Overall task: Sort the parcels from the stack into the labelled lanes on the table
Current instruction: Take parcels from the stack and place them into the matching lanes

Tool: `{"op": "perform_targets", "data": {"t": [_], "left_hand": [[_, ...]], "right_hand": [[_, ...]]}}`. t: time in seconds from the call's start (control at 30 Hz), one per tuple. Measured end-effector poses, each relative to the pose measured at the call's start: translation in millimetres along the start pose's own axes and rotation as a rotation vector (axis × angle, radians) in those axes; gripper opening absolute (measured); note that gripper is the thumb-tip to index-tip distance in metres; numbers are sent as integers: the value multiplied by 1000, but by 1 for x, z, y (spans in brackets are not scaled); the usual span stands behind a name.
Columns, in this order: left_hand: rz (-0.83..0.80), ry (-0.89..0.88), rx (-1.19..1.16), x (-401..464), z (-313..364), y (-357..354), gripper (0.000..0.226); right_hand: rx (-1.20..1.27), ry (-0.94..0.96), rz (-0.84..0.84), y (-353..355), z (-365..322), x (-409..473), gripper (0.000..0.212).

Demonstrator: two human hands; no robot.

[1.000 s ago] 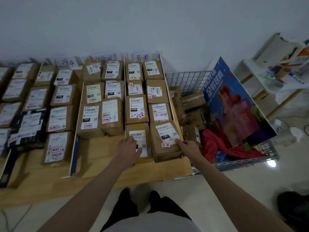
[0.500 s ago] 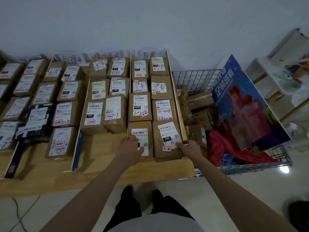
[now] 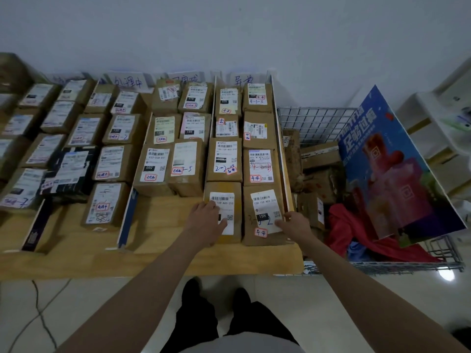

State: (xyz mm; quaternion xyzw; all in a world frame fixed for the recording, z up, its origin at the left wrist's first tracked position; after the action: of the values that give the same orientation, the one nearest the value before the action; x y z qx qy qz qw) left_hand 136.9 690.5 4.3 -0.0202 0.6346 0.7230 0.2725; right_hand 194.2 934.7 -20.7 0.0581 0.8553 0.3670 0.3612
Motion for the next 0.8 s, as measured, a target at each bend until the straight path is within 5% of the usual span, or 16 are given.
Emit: {"op": "perform_targets", "data": {"t": [0.27, 0.53, 0.8], "left_hand": [[187, 27, -68, -12, -28, 53, 42], [366, 316, -67, -67, -158, 111, 50], [441, 515, -78, -145, -304, 141, 59]], "right_hand": [[-217, 321, 135, 15, -75, 0, 33], [-528, 685, 233, -32, -230, -43, 45], [-580, 956, 269, -134, -361, -100, 54]]}}
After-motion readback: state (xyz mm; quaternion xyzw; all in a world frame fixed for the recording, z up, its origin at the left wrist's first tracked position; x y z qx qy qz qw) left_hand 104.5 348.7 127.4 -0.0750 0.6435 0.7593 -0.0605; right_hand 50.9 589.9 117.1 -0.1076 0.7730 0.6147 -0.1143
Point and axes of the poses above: each hand's wrist, its own x-axis towards the middle knuckle, its own y-axis out of the back of the hand, z = x × y, the point moved 2 cm from there along x, towards the middle knuckle, and after that the axes turned 7 degrees about -x, right-handed, at the moved point
